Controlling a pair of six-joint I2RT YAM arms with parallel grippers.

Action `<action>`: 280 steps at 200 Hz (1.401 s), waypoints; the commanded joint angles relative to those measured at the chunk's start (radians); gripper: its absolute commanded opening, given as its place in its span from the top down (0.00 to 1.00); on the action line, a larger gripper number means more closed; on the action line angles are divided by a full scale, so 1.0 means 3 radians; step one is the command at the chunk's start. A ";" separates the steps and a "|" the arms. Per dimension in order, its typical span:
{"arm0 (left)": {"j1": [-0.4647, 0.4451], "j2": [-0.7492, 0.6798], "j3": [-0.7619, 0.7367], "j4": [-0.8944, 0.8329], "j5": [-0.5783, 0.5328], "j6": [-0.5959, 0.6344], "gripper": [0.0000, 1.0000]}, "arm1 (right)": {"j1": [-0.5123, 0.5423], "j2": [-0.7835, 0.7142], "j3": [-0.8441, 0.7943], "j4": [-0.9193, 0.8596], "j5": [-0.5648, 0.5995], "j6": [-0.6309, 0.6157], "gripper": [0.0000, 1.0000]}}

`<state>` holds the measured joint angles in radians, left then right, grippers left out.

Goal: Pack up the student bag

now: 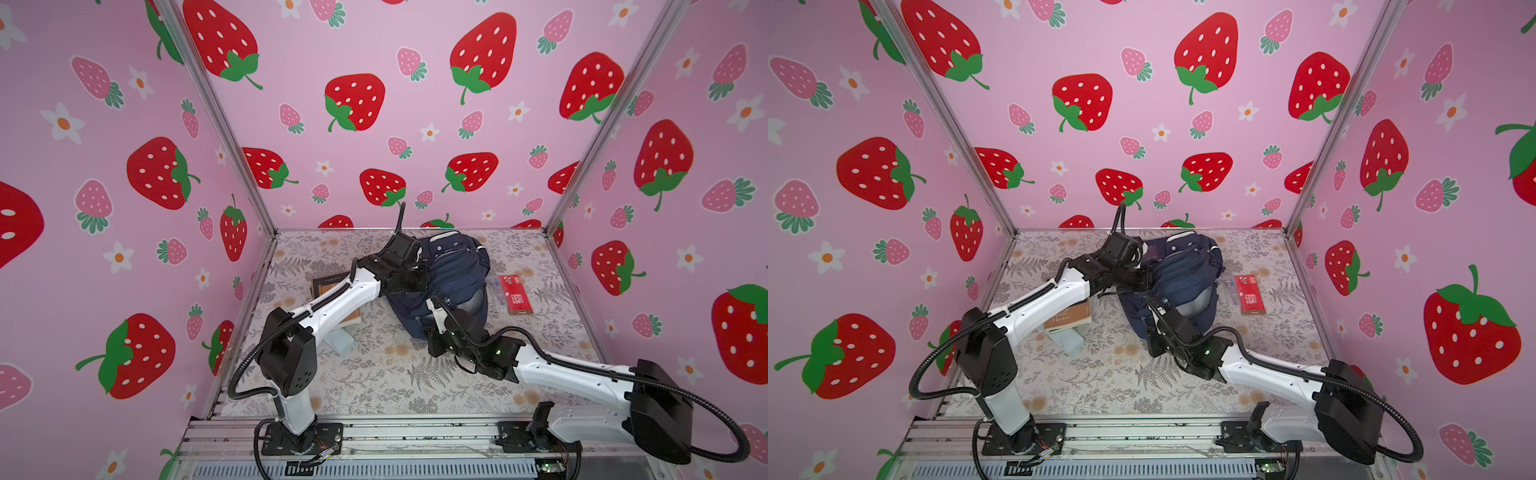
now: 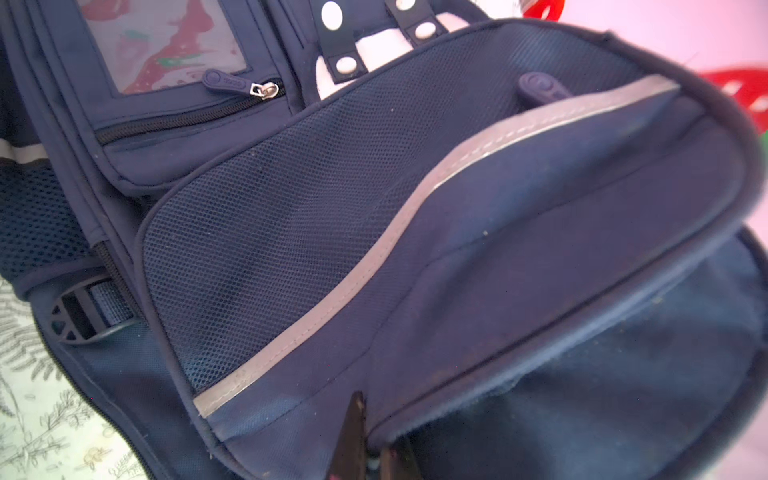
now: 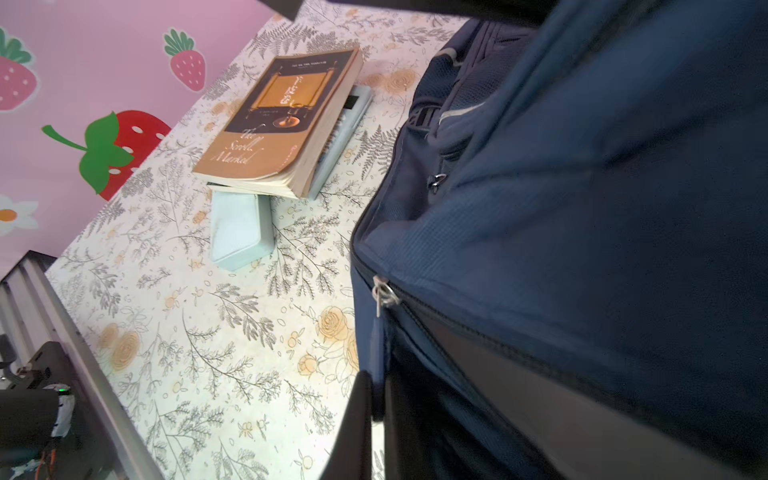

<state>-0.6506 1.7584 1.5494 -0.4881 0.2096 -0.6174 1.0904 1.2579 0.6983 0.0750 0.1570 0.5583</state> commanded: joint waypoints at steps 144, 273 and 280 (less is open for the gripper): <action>0.0062 -0.0077 -0.0608 0.1503 0.0478 -0.1104 1.00 | 0.0351 0.0575 0.0483 0.0069 0.0329 0.0103 1.00; 0.0072 -0.0224 -0.0805 0.0927 0.0585 0.0036 1.00 | 0.0313 0.0695 0.0209 0.0293 0.0592 0.0451 0.49; 0.0072 -0.0203 -0.0783 0.0772 0.0520 0.0222 1.00 | 0.0303 0.0561 0.0185 0.0169 0.0648 0.0464 0.42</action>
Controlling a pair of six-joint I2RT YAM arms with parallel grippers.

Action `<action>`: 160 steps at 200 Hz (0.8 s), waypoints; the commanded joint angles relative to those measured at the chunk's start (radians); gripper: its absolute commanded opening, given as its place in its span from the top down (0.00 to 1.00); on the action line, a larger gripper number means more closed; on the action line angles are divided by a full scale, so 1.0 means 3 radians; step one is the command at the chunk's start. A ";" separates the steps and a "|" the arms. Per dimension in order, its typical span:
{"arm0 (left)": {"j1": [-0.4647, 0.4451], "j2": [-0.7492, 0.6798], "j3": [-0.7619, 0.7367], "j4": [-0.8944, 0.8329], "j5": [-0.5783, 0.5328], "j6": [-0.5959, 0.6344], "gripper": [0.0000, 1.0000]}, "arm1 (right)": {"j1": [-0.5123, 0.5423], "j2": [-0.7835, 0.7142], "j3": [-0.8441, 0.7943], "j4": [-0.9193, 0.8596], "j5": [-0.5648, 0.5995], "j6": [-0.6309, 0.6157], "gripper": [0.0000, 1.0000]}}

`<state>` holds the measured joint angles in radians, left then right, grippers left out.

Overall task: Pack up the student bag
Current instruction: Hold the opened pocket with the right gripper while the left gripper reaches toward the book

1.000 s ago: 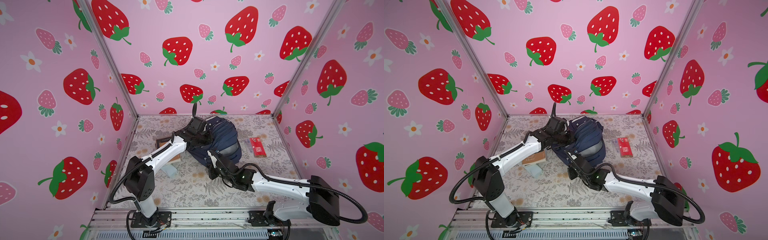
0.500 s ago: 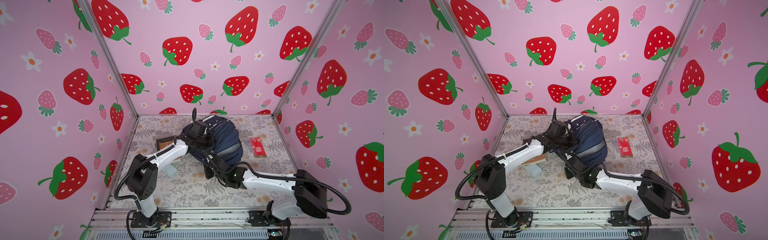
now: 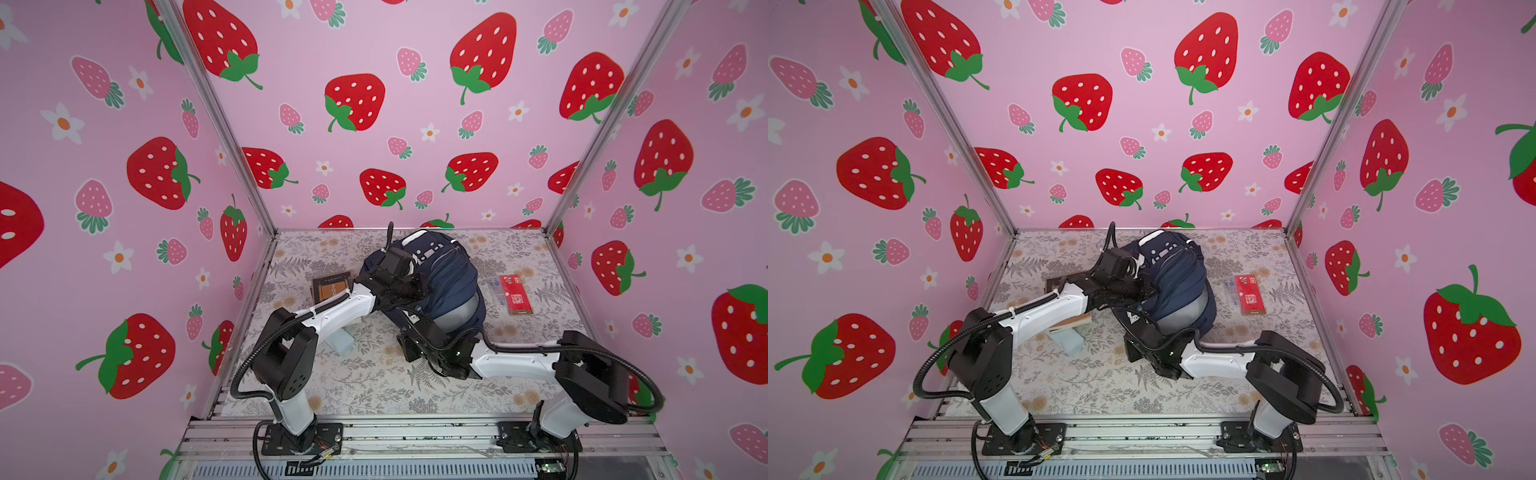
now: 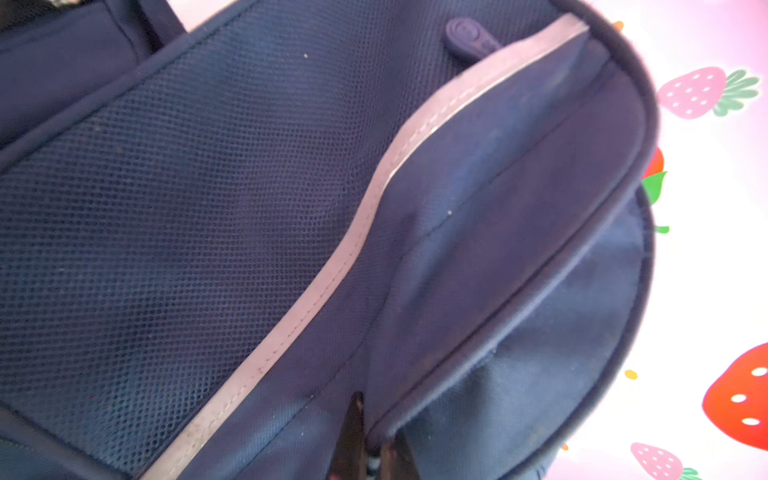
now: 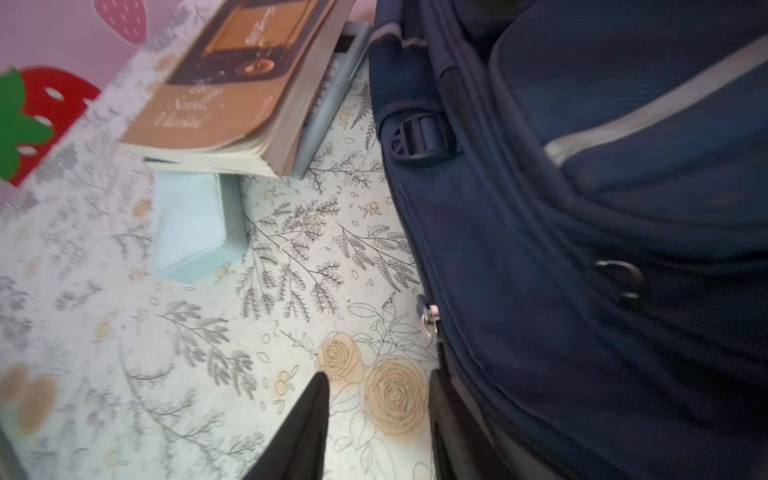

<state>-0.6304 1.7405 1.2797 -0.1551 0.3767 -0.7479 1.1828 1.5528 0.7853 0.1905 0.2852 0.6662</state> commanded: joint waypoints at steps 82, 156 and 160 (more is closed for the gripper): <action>0.0005 -0.0161 0.0198 -0.0890 -0.0111 0.1500 0.58 | -0.0304 -0.1133 0.0184 -0.1020 -0.0057 -0.0028 0.25; 0.0579 -0.1252 -0.0144 -0.1337 -0.0938 0.1199 0.41 | -0.0884 -0.0352 0.1209 -0.1183 -0.1573 -0.0452 0.29; 0.0660 -0.1304 -0.0194 -0.1368 -0.0936 0.1178 0.41 | -0.0885 -0.0280 0.1273 -0.1191 -0.1610 -0.0471 0.29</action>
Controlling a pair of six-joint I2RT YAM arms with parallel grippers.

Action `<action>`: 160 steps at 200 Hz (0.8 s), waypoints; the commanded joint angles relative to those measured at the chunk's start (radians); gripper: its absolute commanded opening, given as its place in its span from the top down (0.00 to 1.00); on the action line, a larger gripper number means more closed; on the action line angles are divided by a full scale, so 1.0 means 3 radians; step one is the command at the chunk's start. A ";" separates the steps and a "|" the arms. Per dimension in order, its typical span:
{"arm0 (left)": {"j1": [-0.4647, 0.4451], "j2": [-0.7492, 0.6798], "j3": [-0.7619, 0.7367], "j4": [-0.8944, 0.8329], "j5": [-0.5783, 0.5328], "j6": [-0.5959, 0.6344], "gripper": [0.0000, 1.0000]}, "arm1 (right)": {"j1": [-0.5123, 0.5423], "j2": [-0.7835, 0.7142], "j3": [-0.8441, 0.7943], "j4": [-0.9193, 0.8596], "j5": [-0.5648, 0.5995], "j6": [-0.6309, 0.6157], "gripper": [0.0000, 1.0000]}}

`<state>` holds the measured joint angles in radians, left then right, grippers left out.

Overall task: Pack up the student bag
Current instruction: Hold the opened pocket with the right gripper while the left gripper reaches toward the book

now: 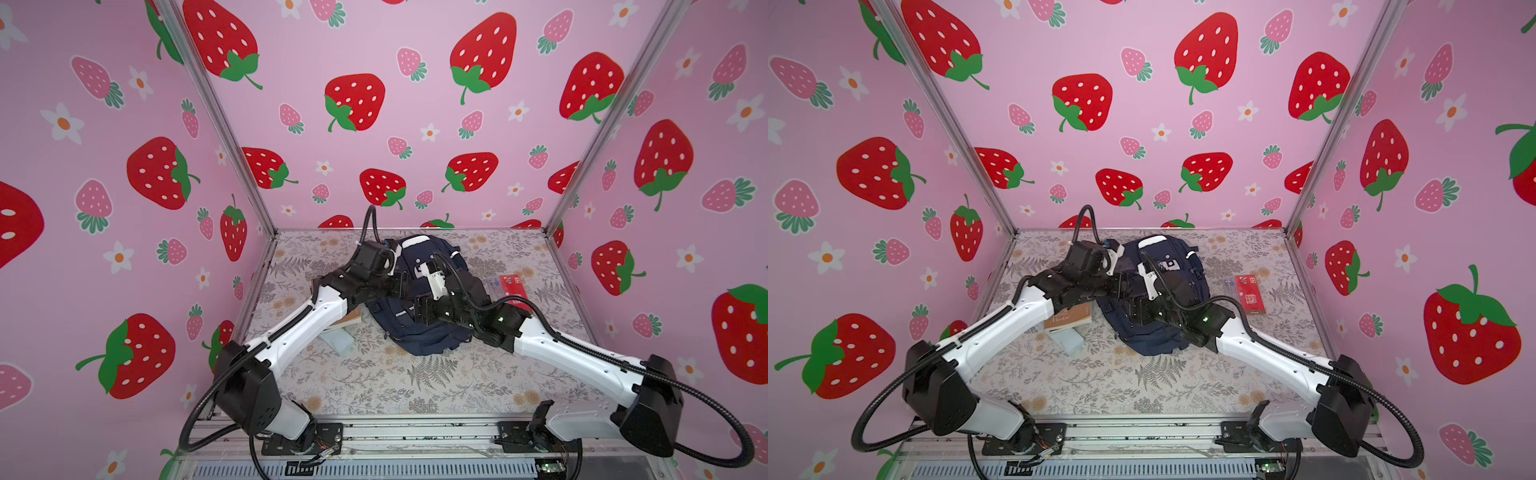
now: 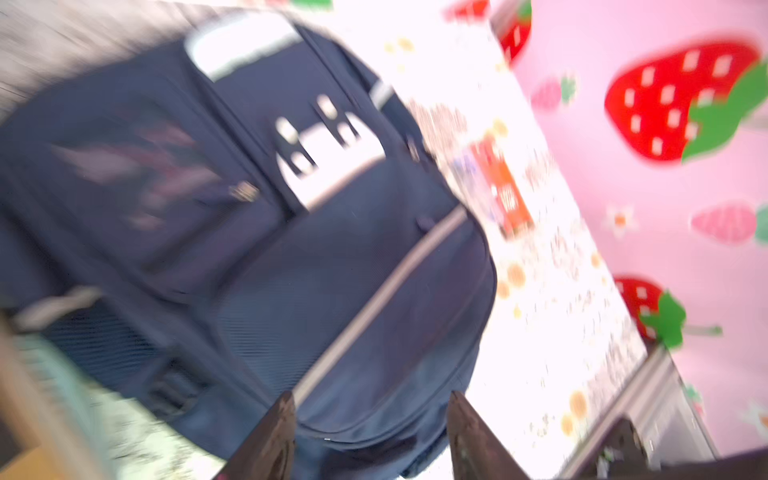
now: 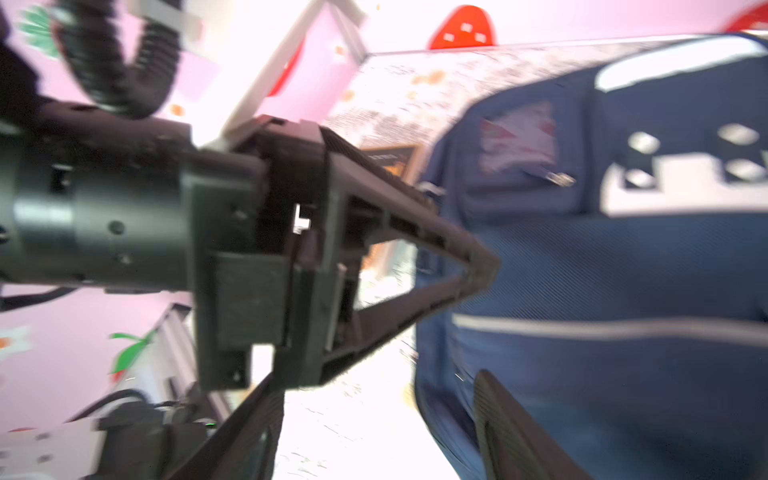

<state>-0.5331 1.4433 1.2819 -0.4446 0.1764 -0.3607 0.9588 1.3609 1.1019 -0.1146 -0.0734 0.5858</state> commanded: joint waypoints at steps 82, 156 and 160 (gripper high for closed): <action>0.2198 -0.0860 -0.1407 -0.0366 0.0681 -0.0789 0.28 | 0.0066 0.1889 0.1405 -0.0536 -0.0468 -0.0340 0.32; 0.2892 -0.0584 -0.1994 0.0321 0.1275 -0.0998 0.16 | 0.0067 0.2495 0.1671 -0.0287 -0.1056 -0.0320 0.35; 0.2919 -0.0546 -0.2006 0.0369 0.1315 -0.1026 0.16 | 0.0062 0.2523 0.1696 -0.0301 -0.1065 -0.0336 0.35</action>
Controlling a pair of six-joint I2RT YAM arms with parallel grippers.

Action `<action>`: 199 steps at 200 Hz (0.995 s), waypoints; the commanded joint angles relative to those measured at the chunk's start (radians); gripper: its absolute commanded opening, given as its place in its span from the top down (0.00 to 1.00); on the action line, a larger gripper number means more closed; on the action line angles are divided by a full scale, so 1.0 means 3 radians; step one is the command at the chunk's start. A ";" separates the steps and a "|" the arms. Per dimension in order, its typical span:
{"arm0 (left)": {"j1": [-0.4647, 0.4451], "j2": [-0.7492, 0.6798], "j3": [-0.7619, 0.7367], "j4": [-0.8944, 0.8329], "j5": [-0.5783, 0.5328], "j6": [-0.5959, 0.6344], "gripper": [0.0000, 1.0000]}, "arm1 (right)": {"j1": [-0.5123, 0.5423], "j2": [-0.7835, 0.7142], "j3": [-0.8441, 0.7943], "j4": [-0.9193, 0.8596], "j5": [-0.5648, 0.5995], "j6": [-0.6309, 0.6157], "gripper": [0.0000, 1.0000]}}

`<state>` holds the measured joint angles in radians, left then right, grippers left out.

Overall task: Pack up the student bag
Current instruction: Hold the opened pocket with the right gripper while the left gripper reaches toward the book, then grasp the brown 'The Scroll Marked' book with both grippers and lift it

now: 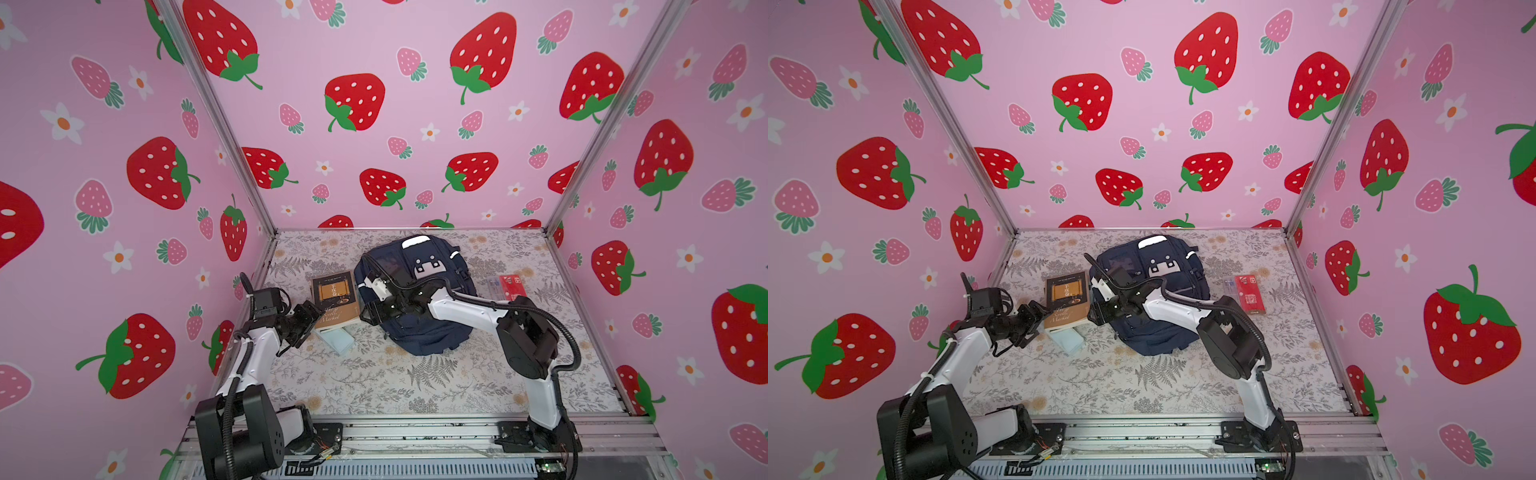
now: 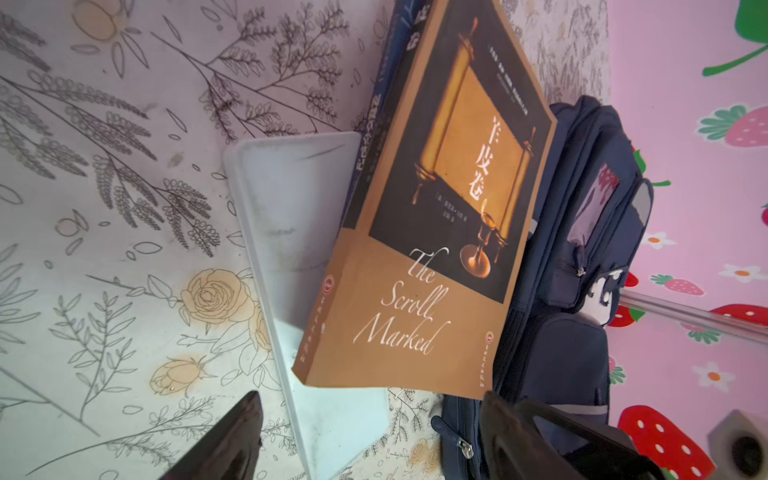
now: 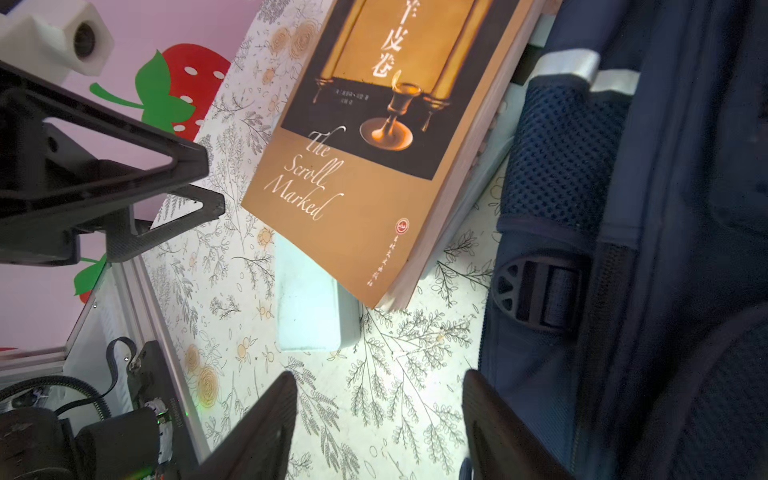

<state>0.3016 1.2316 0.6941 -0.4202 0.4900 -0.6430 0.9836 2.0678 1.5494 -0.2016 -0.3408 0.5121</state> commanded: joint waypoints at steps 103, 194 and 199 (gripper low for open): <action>0.0196 0.0621 -0.0222 0.1164 0.0521 -0.0551 0.29 | -0.0040 0.0251 0.0136 0.0058 -0.0357 -0.0158 0.40; 0.0192 0.0828 -0.0263 0.1445 0.0749 -0.0690 0.58 | -0.0068 0.0228 0.0067 0.0126 -0.0382 -0.0107 0.46; 0.0190 0.0823 -0.0263 0.1439 0.0752 -0.0685 0.60 | -0.0067 0.0225 0.0060 0.0125 -0.0387 -0.0107 0.47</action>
<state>0.3576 1.4818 0.6212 -0.0097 0.6735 -0.8387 0.9703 2.1372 1.5848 -0.1757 -0.4400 0.4782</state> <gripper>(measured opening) 0.436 0.539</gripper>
